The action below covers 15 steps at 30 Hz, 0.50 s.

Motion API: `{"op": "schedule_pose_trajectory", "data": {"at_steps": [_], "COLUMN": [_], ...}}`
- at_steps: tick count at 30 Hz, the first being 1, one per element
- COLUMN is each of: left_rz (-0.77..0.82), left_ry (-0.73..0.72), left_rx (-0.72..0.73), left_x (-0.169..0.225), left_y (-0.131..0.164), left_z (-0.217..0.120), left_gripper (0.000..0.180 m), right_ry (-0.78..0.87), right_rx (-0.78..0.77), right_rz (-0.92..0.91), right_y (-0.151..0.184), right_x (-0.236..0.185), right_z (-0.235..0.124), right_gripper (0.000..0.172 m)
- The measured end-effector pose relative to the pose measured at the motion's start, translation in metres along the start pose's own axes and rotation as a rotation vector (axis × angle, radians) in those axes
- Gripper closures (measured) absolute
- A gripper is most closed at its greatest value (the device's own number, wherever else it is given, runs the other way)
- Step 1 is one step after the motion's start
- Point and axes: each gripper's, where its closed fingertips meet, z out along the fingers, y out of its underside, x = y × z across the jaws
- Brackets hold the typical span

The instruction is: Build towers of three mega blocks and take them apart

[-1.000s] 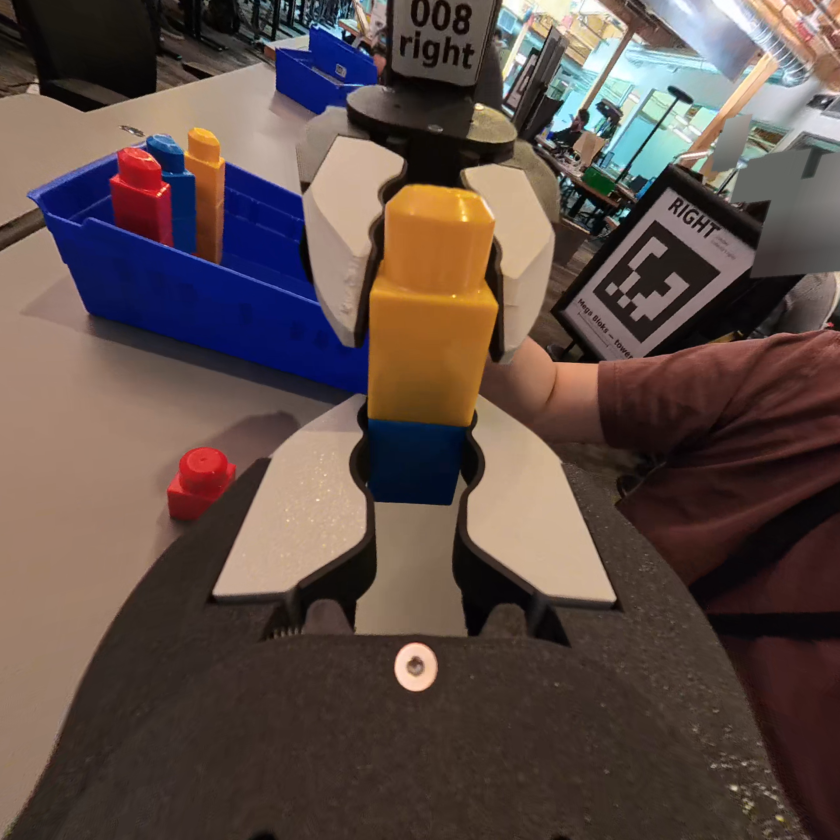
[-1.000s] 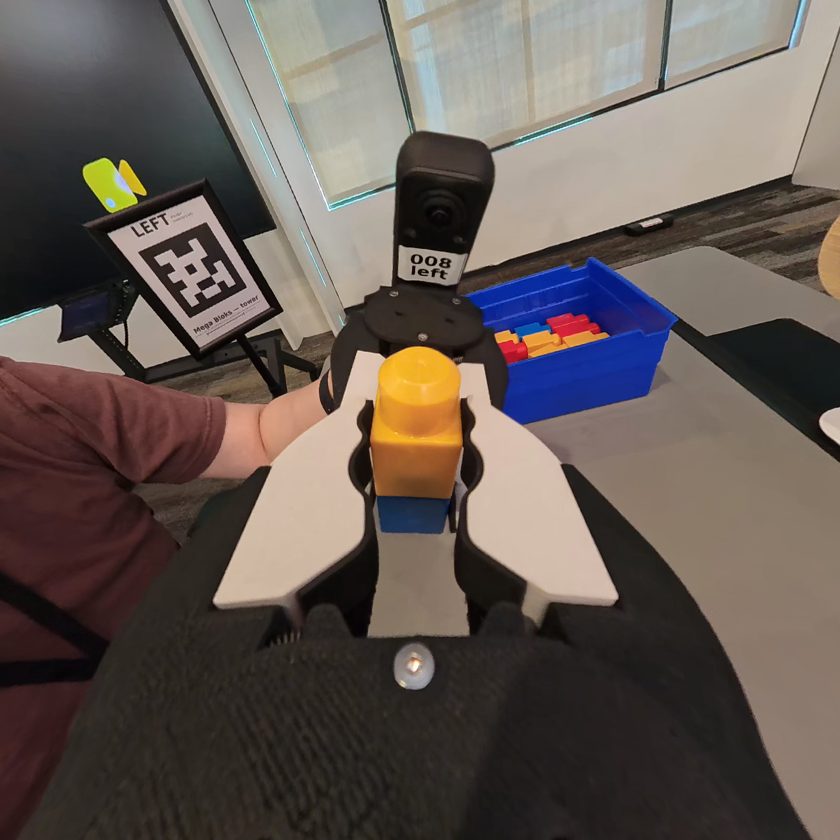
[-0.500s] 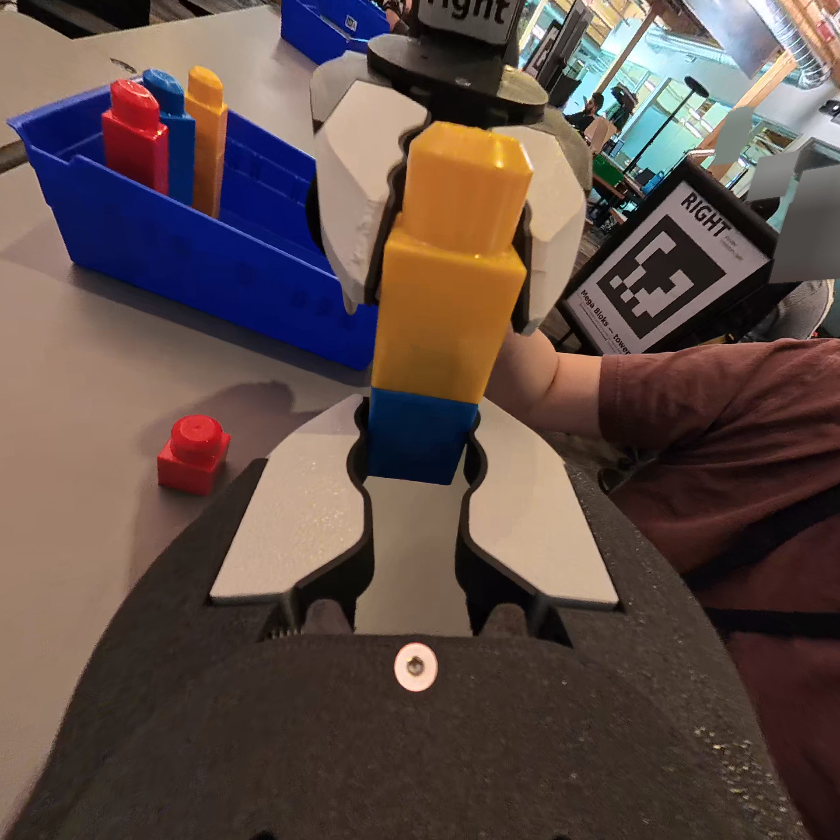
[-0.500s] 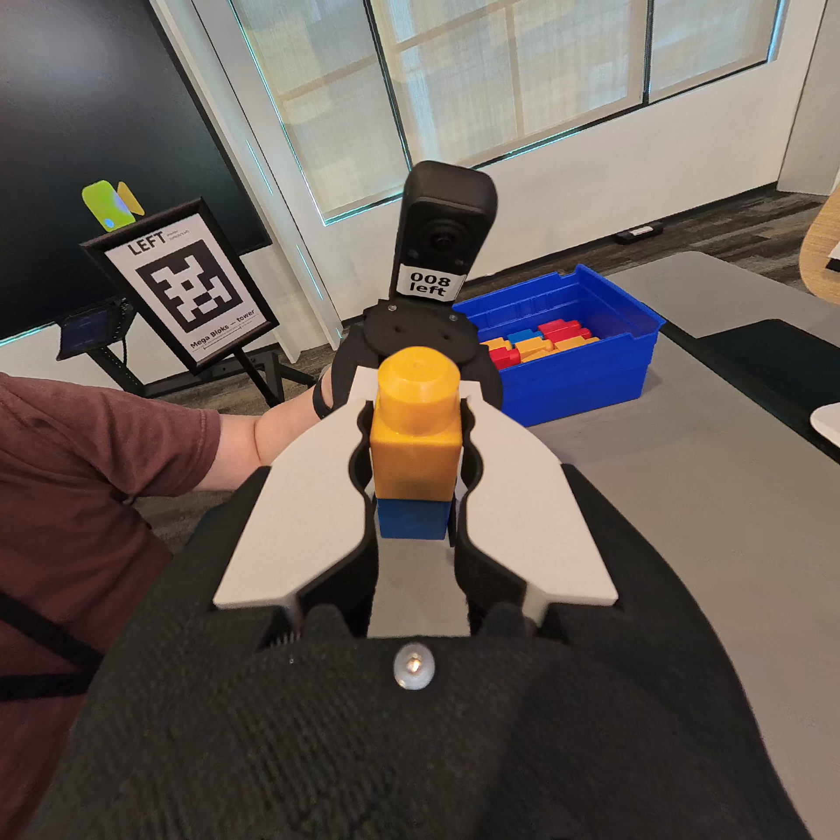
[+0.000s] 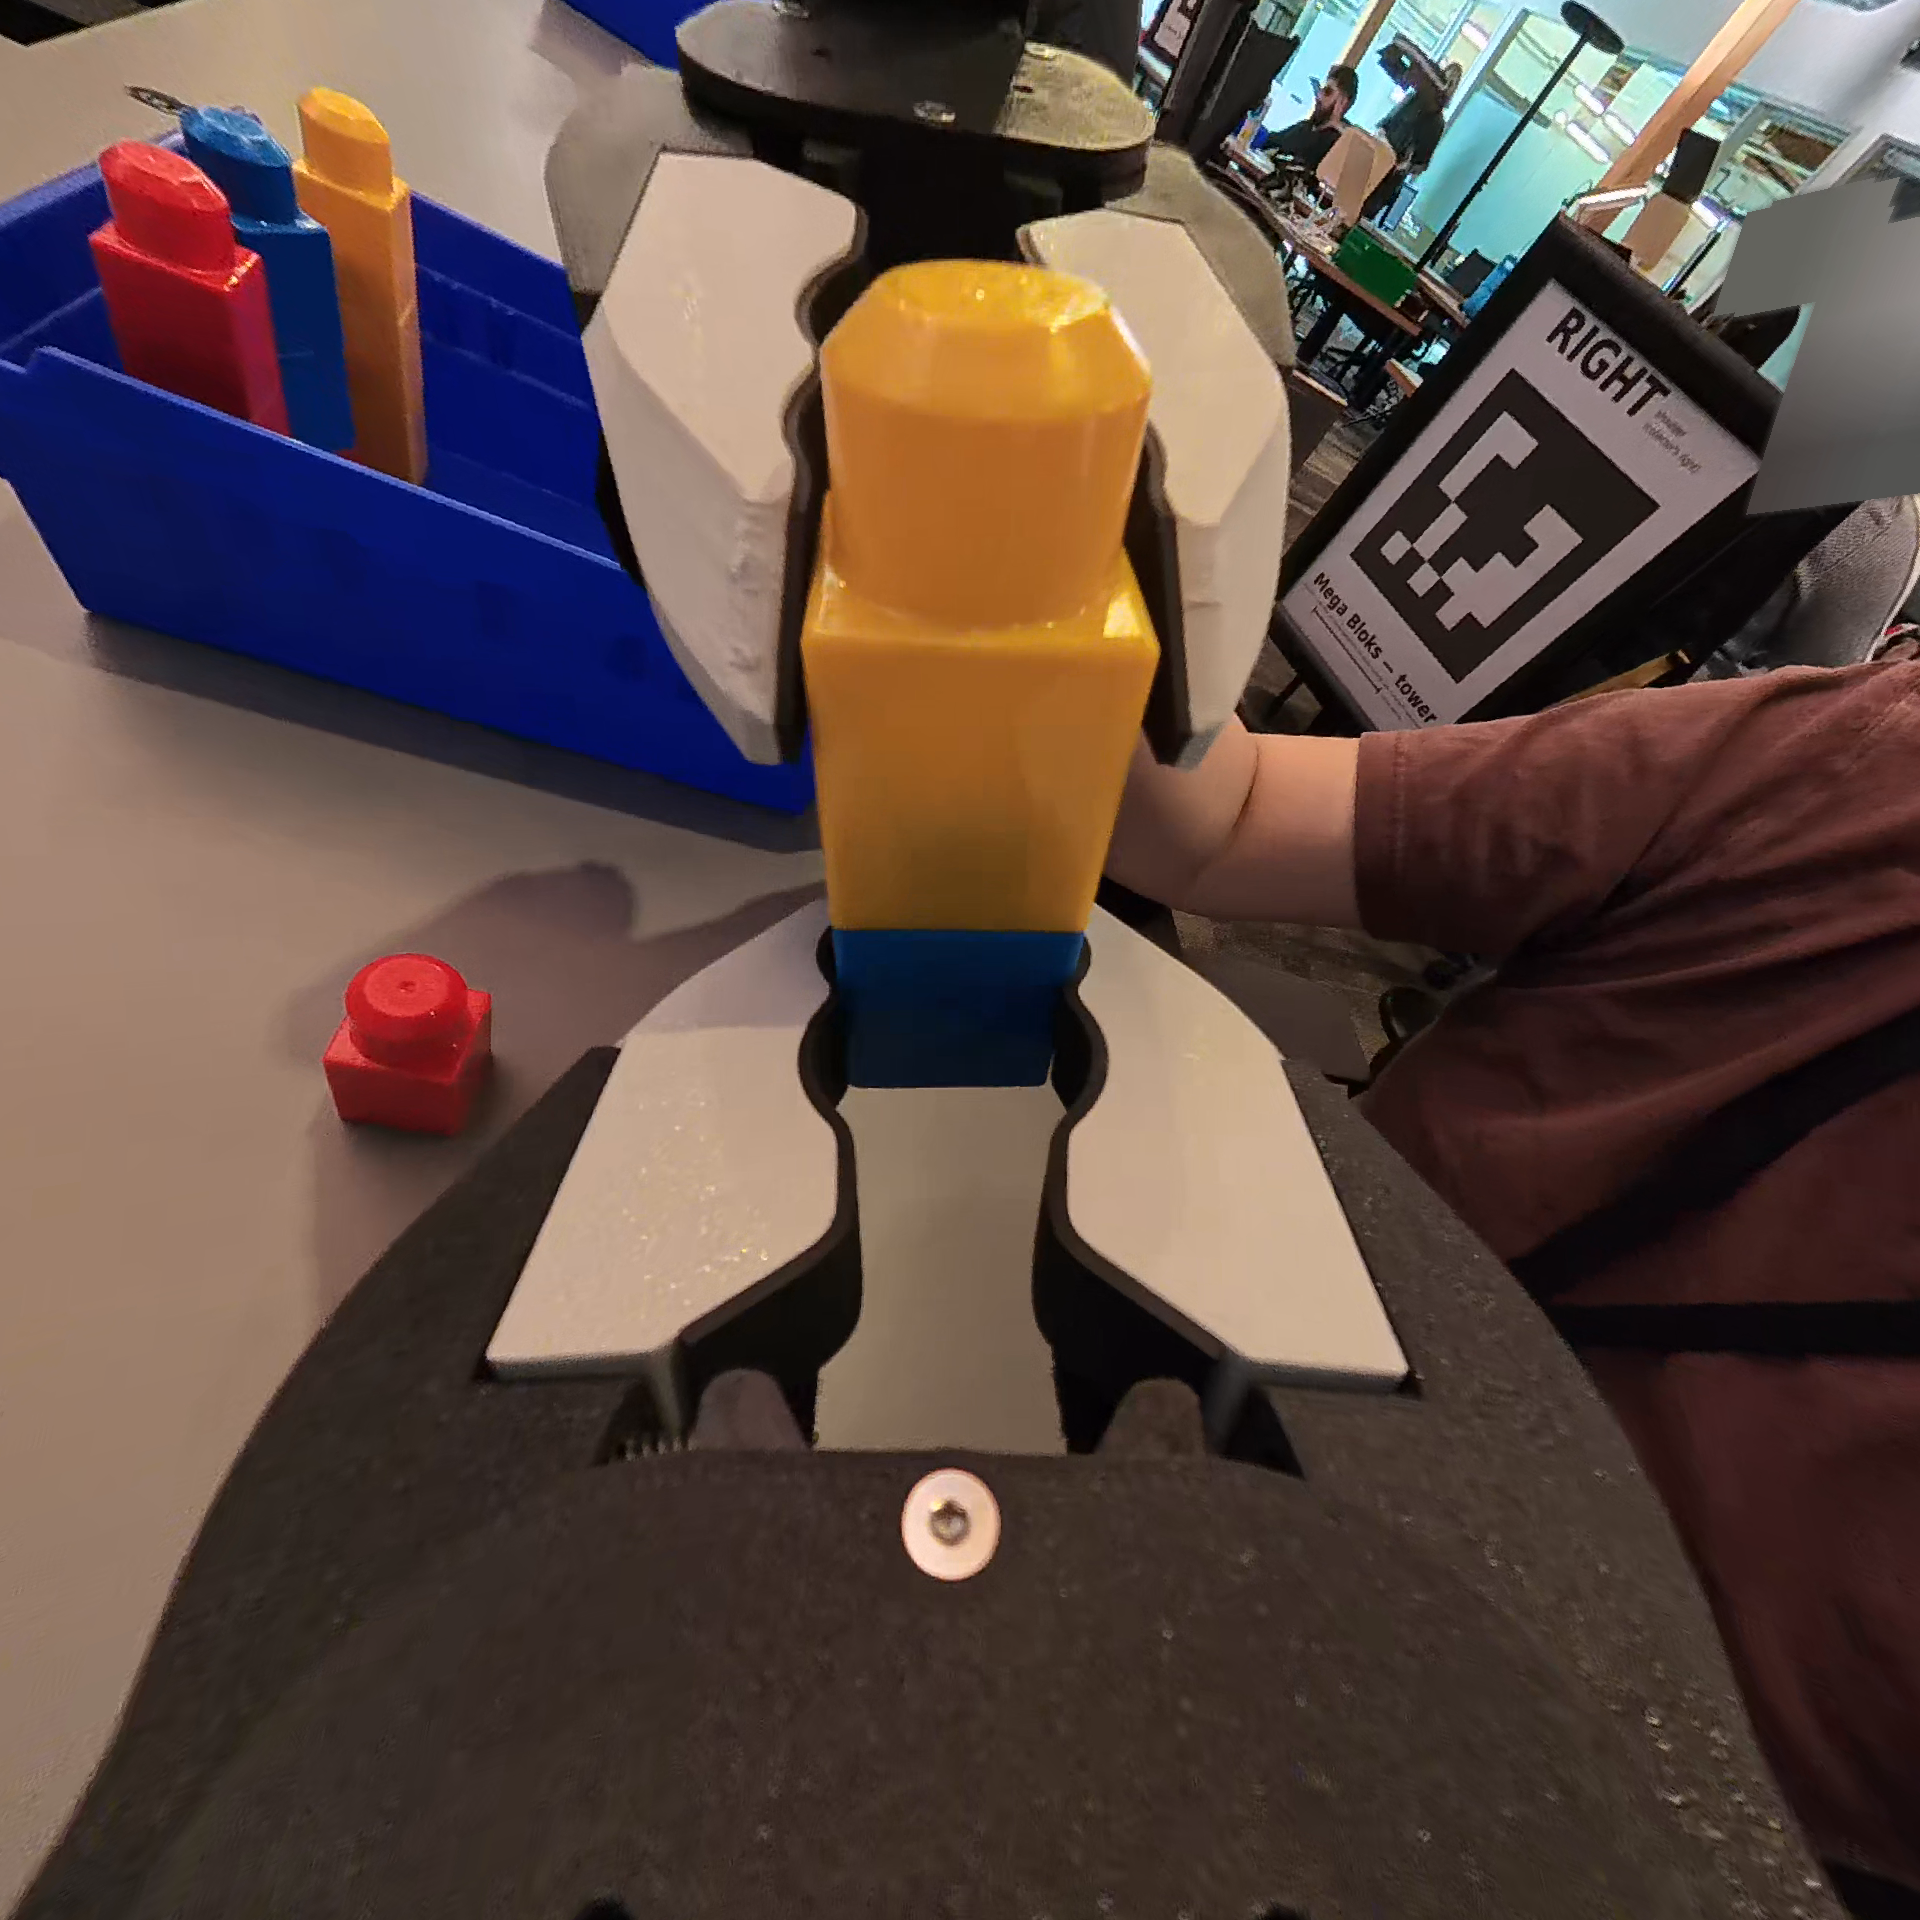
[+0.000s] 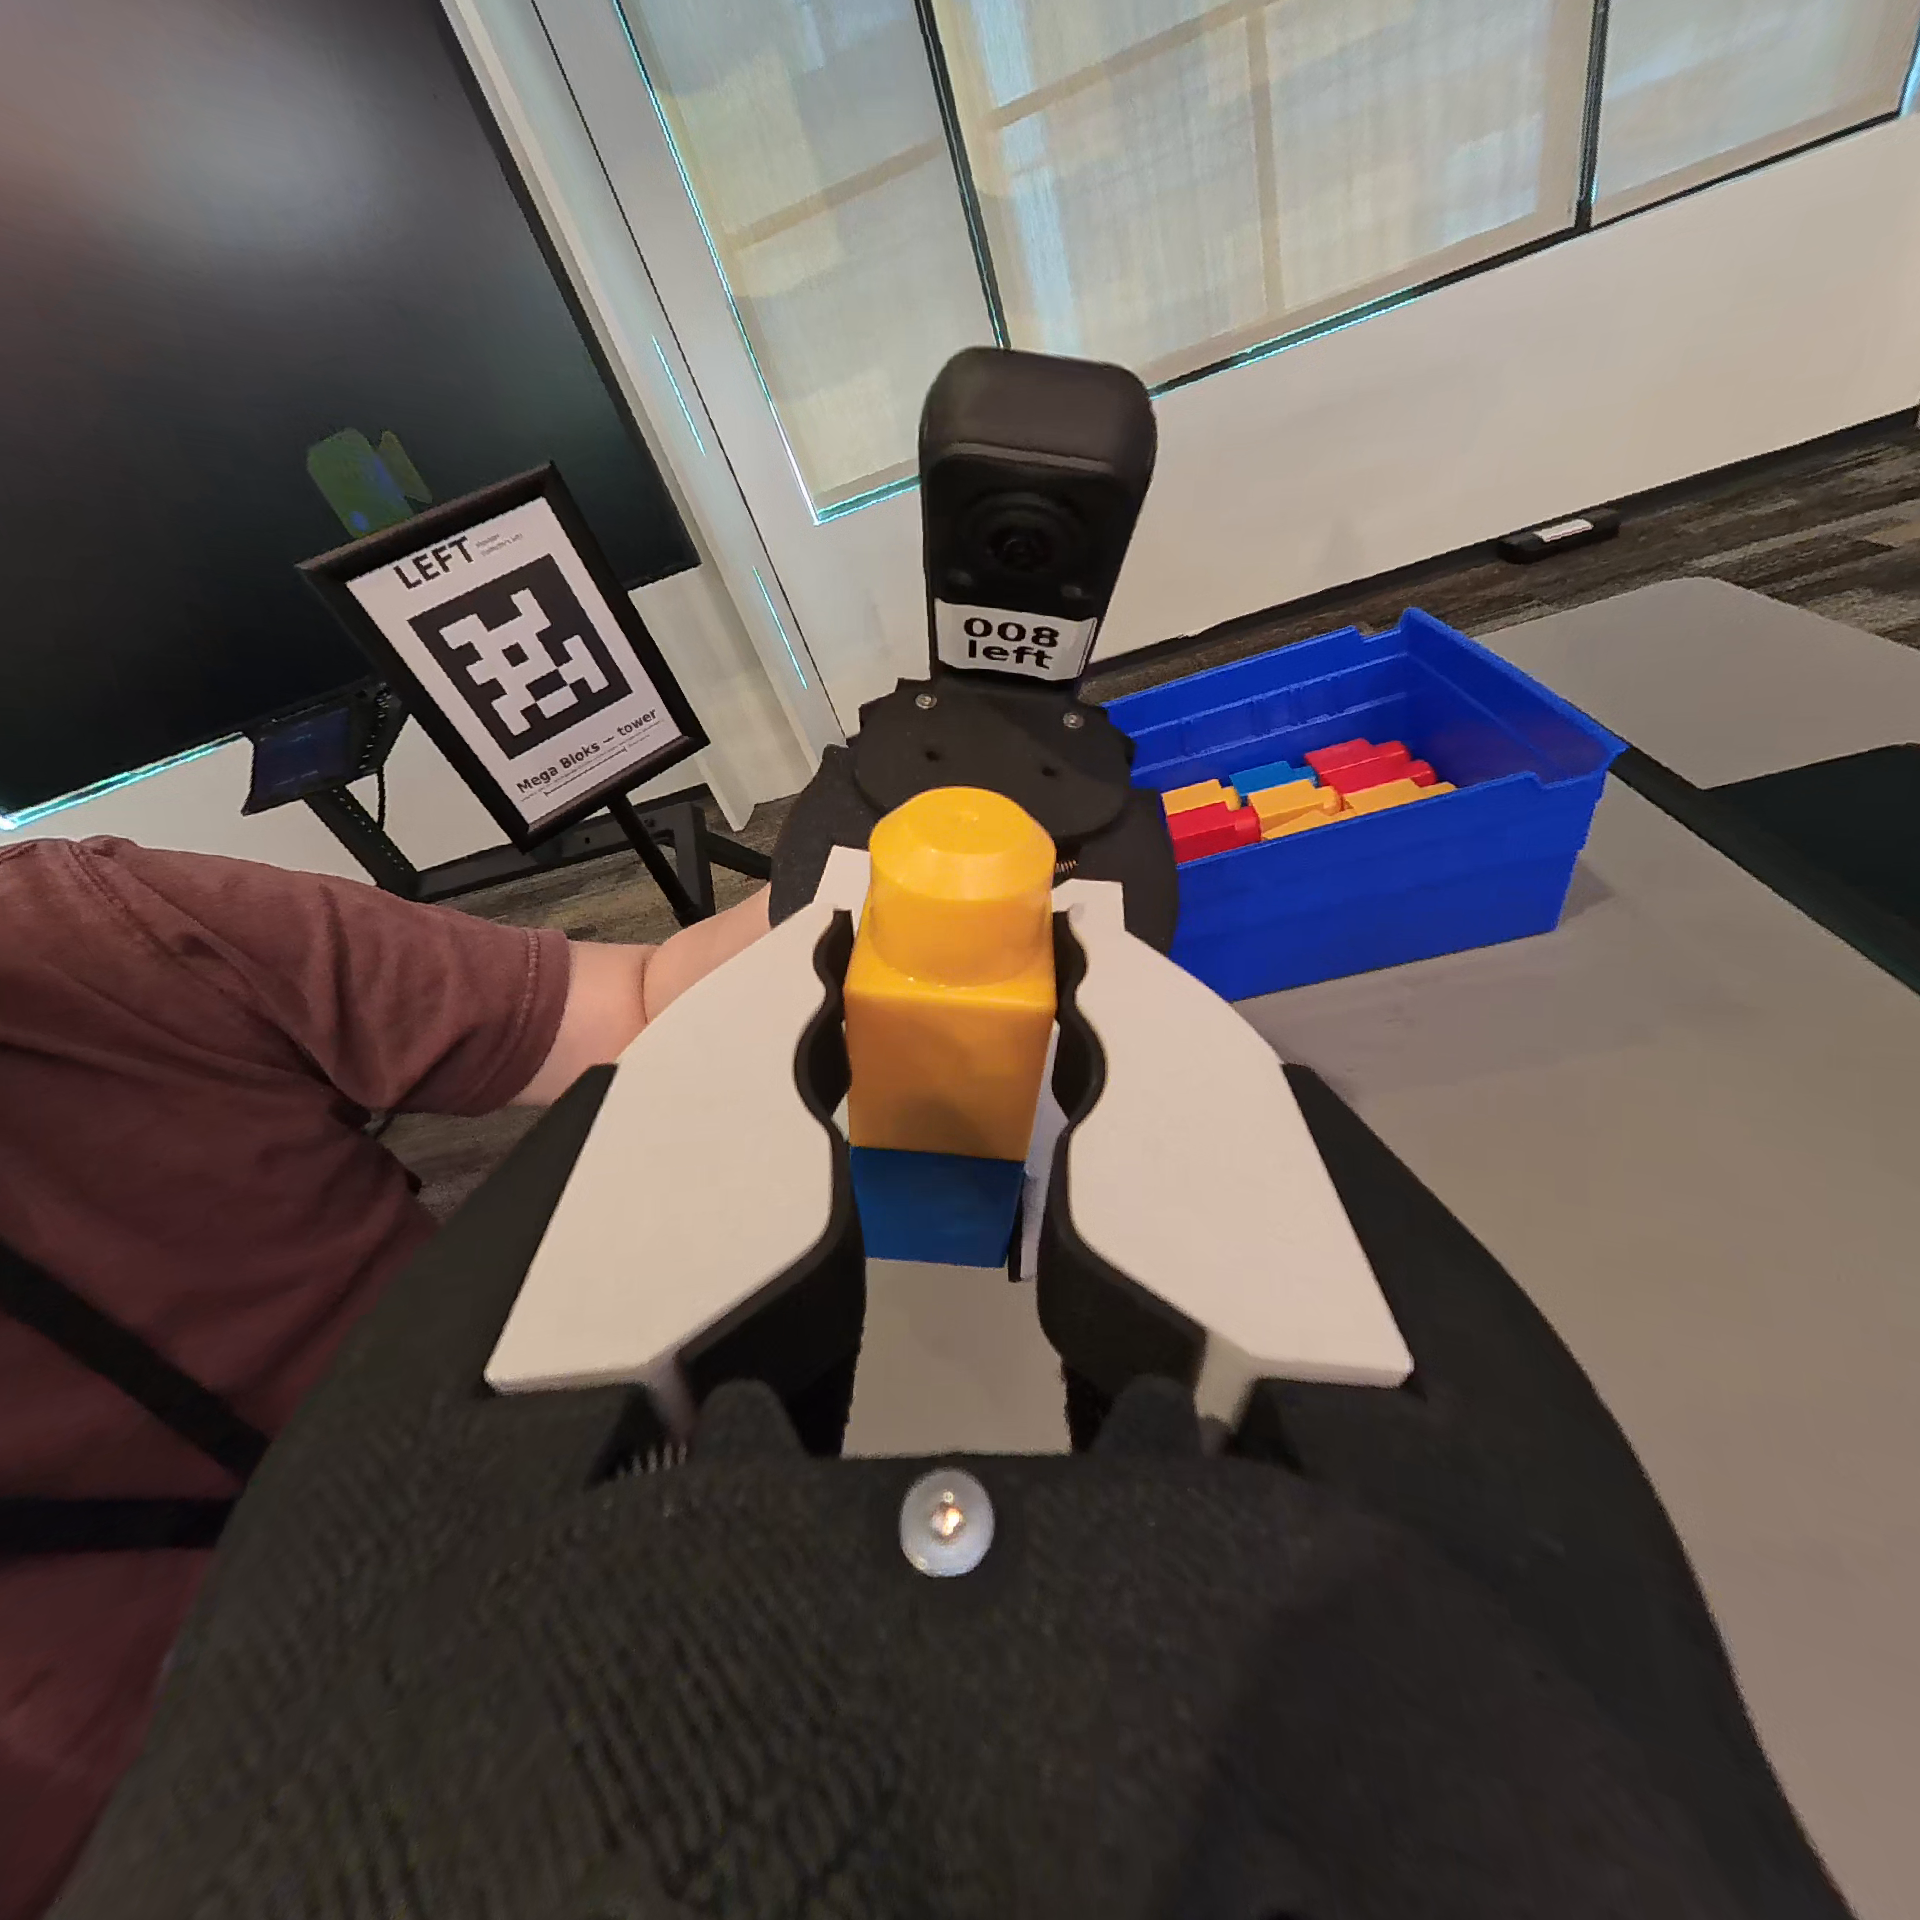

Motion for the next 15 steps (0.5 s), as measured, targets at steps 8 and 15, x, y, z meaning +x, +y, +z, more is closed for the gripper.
{"op": "schedule_pose_trajectory", "data": {"at_steps": [8,15], "left_rz": [-0.007,0.056], "left_ry": [0.013,-0.035], "left_rx": [-0.021,0.043], "left_x": [0.001,-0.001], "left_y": [0.003,-0.010], "left_z": [-0.001,-0.026], "left_gripper": [0.144,0.144], "right_ry": [0.003,0.247], "right_rx": [-0.015,-0.038], "right_rz": [0.017,-0.175], "right_y": [0.003,-0.003], "right_x": [0.001,0.026], "right_z": [0.001,-0.015], "right_gripper": [0.134,0.090]}}
